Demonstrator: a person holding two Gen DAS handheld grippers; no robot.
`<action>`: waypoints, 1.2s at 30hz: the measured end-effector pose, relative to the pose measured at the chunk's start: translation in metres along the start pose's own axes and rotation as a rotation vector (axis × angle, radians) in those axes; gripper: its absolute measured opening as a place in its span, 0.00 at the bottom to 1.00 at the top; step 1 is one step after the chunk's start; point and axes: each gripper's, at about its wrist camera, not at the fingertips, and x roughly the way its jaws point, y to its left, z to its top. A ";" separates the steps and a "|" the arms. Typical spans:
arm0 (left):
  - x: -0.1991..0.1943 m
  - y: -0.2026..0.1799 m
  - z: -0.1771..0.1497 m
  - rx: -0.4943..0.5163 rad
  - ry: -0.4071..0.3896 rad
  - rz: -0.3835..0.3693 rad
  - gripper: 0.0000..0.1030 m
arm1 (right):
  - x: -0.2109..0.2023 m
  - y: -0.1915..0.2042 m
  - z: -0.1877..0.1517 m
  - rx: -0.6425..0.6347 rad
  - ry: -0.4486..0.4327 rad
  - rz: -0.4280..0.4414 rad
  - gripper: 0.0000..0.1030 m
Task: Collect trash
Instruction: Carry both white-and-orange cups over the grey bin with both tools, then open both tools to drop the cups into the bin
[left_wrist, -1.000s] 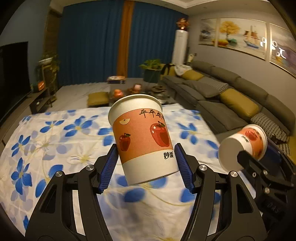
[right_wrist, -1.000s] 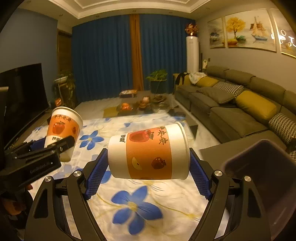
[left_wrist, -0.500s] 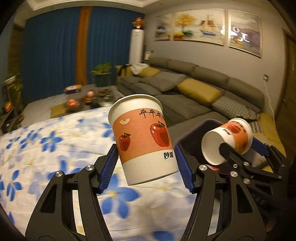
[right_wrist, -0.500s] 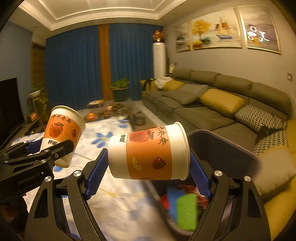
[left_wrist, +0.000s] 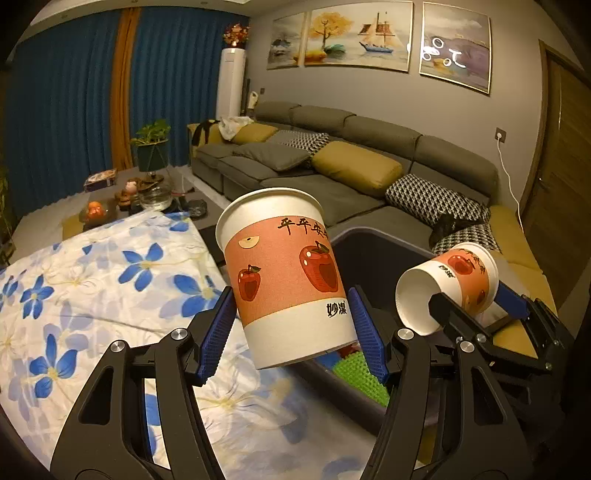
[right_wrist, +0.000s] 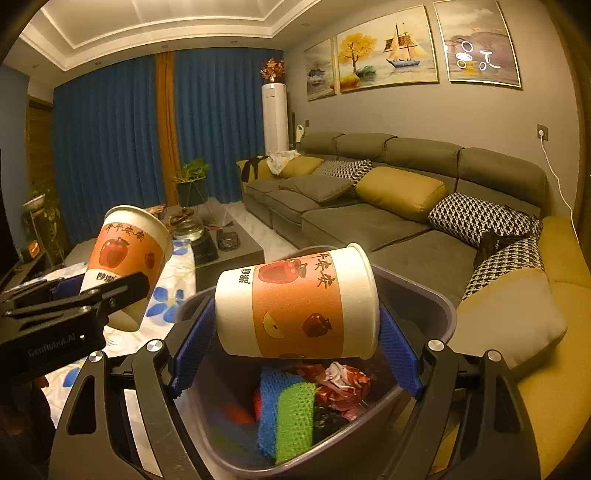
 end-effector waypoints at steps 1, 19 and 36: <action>0.004 -0.002 0.000 0.006 0.003 -0.003 0.60 | 0.002 -0.002 -0.001 0.001 0.002 -0.004 0.78; 0.036 -0.016 0.004 0.025 0.050 -0.033 0.60 | 0.022 -0.012 -0.013 -0.035 0.034 -0.046 0.78; 0.045 -0.007 -0.004 0.008 0.088 -0.053 0.75 | 0.024 -0.011 -0.019 -0.064 0.047 -0.059 0.86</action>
